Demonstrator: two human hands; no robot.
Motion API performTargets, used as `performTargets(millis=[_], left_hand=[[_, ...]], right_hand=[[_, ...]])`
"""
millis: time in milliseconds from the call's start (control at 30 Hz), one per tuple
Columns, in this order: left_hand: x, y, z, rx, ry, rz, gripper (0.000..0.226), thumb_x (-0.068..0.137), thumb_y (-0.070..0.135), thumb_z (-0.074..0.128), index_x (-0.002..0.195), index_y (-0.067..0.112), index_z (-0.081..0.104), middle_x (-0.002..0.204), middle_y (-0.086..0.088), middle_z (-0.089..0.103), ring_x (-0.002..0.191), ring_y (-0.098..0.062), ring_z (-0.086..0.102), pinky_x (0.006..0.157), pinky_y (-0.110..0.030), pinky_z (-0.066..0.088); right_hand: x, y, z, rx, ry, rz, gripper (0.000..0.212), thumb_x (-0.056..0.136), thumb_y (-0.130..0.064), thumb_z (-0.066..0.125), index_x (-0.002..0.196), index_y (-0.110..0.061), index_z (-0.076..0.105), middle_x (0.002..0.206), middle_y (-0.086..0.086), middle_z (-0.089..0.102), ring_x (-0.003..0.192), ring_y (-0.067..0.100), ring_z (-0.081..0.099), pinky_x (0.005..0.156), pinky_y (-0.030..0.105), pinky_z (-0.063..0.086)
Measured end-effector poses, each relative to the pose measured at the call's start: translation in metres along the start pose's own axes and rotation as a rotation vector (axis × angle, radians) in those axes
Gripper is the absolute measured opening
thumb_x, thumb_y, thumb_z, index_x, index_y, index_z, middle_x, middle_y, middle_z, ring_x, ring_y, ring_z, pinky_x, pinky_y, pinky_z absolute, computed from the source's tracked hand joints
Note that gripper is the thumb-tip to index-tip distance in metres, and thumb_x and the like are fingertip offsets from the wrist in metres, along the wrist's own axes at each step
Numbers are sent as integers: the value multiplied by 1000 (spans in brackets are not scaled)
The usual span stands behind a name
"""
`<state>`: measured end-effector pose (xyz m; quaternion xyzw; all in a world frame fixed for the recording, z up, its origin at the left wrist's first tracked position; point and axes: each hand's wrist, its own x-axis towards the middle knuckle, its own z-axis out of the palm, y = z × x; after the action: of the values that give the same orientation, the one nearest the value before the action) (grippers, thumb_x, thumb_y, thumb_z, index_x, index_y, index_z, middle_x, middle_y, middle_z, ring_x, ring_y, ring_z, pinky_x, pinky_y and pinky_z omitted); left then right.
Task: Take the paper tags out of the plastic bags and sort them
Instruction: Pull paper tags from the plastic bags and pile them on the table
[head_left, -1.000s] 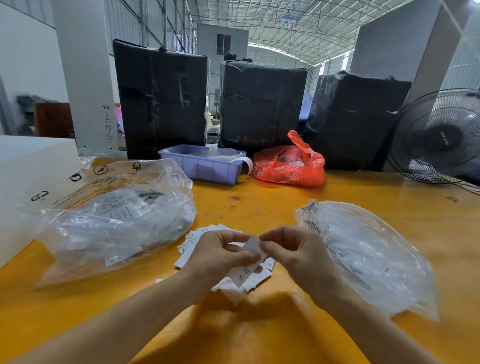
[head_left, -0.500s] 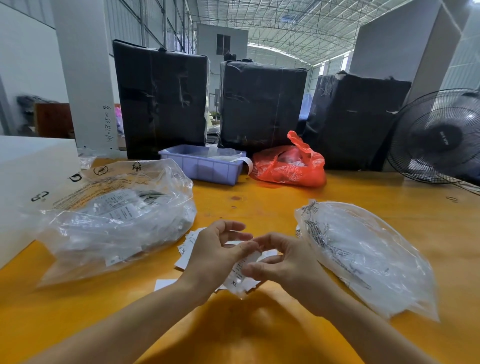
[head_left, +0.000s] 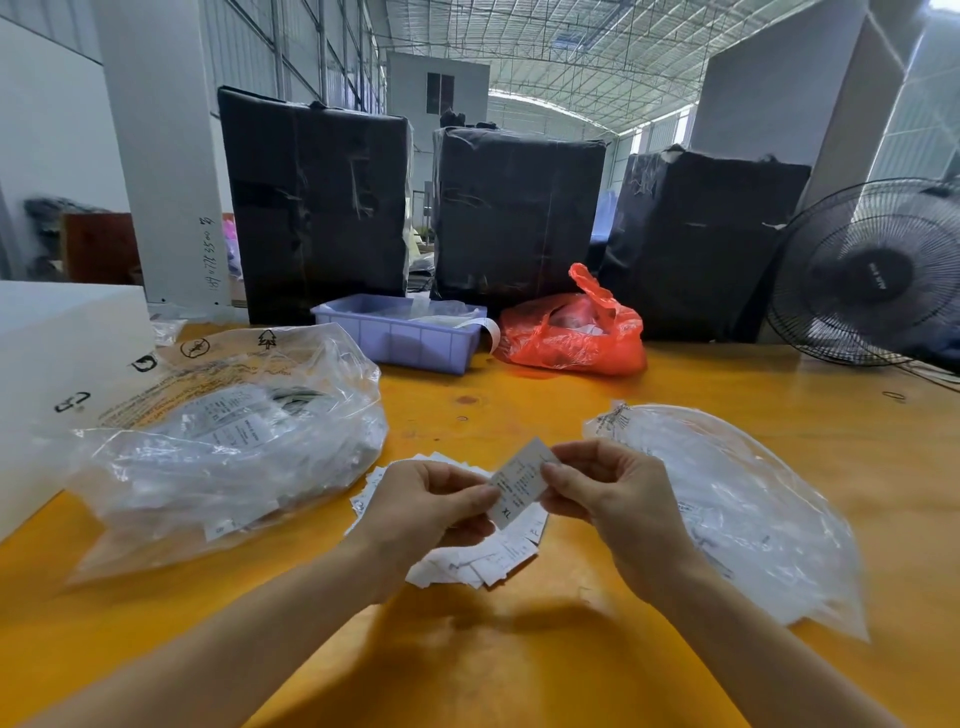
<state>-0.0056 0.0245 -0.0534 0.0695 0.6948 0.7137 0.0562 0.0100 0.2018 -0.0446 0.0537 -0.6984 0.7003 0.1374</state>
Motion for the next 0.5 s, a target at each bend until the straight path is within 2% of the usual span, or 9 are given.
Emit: performTargets(millis=[133,200,267,367,433,500], left_hand=[[3,6,-5,63,2,31,6,78,5,71,84,3,71,70,-8,73,54,-11,66,52,-19,53],[5,16,-14,141,46,95,4,80,6,70,83,5,71,71,-6,73,54,-10,66,52,-18,53],[10,29,-34,217,198,203,2,82,10,69,83,8,70,72,-4,71,56,-9,67,52,-16,53],[18,48,-83,443,519,373,6,86,13,66,86,9,70,71,-3,66,61,-15,63,53,-20,54],[21,53,-118,596,698,424,14,87,11,65,92,-1,71,73,-11,67,64,-20,60,62,-29,52],[24,50,-149,767,823,383,18,87,9,65,93,-7,71,81,-19,70,74,-30,61,74,-37,50]], right_hand=[[3,-2,-1,-20,9,-57,7,81,2,68,81,-5,67,73,10,73,66,21,71,59,23,56],[8,-8,-8,-75,72,-132,9,81,3,68,83,-6,68,70,10,72,63,21,71,58,23,57],[17,-14,-27,-264,194,-247,8,83,1,66,87,-6,68,69,8,71,62,19,70,58,24,58],[32,-14,-69,-717,354,-330,11,85,2,62,89,-4,69,76,9,71,71,23,70,65,32,56],[41,-6,-96,-1027,374,-244,16,84,2,60,94,-1,71,88,15,72,86,31,68,76,33,50],[47,6,-114,-1226,287,-65,24,88,-7,59,109,0,67,111,15,68,106,31,61,88,34,45]])
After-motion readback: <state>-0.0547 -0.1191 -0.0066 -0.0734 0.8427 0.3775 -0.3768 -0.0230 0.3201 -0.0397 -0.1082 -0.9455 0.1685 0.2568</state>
